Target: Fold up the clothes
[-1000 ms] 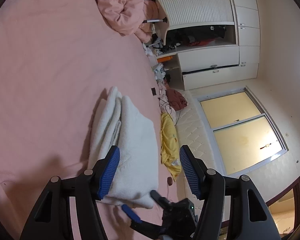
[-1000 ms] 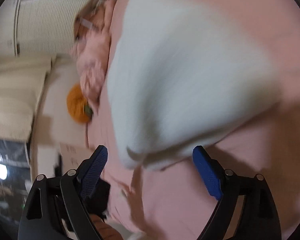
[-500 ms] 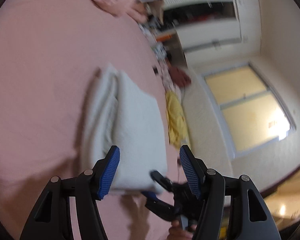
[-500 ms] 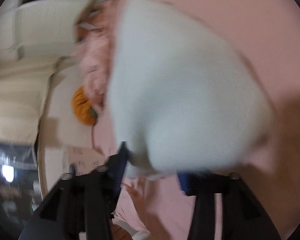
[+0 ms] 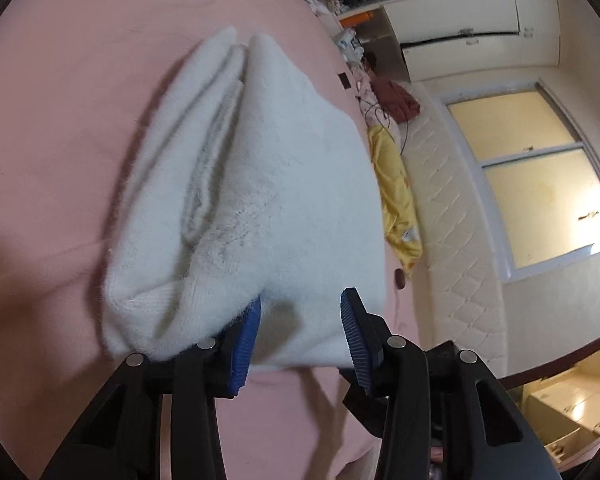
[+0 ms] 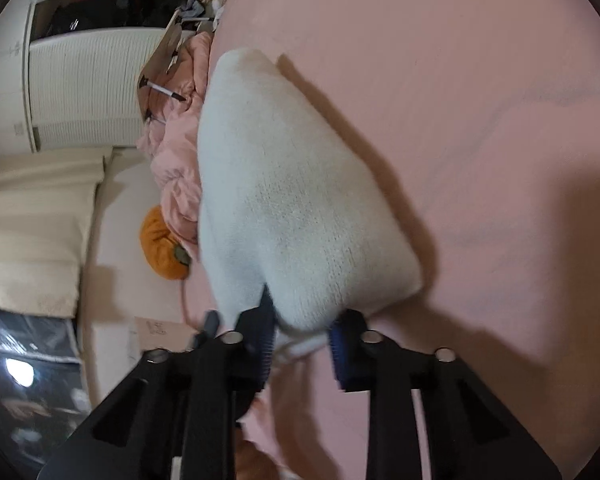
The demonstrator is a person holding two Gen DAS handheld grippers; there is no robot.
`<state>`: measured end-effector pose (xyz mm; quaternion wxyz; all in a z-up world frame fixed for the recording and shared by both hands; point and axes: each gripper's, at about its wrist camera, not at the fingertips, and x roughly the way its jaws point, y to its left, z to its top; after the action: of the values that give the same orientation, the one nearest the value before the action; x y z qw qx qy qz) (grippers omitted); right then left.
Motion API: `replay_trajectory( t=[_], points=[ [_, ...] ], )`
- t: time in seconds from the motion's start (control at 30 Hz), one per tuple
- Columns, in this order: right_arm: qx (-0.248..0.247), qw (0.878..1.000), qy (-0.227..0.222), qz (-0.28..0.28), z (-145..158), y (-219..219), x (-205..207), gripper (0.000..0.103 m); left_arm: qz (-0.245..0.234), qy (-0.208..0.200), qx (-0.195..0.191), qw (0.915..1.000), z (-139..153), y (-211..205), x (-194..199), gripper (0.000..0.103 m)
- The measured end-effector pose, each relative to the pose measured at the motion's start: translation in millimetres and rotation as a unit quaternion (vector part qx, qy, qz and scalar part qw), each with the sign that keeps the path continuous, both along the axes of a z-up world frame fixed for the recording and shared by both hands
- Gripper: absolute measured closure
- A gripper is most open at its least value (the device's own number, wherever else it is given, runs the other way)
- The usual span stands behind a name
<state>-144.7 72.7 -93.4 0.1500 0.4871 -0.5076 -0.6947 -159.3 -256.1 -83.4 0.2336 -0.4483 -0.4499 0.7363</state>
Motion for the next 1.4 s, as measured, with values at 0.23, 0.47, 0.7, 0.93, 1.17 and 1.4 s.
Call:
replay_trajectory(
  t=[0.23,0.47,0.7,0.93,1.17,1.4],
  points=[
    [-0.009,1.0,-0.007,-0.003,0.5,16.9,10.2,0.069,0.002,0.026,-0.019,0.9995,18.7,-1.5,10.1,0.061],
    [0.088,0.994,0.053,0.043,24.1,-14.9,12.7,0.011,0.088,0.085,-0.036,0.9918,40.1,-30.6,24.9,0.02],
    [0.019,0.998,0.047,0.043,5.3,-26.8,-25.1,0.041,0.069,0.037,-0.109,0.991,15.9,-15.7,7.0,0.047],
    [0.047,0.993,0.077,0.075,13.5,-18.6,-12.4,0.089,0.063,0.043,-0.1,0.9921,17.0,-20.0,12.0,0.078],
    [0.123,0.986,0.042,0.101,18.8,-1.7,3.9,0.039,0.085,0.031,-0.083,0.9924,17.1,-38.5,38.1,0.079],
    [0.29,0.922,0.209,0.148,93.8,-7.1,-11.1,0.039,0.106,0.13,-0.162,0.9725,72.4,-21.1,35.6,0.022]
  ],
)
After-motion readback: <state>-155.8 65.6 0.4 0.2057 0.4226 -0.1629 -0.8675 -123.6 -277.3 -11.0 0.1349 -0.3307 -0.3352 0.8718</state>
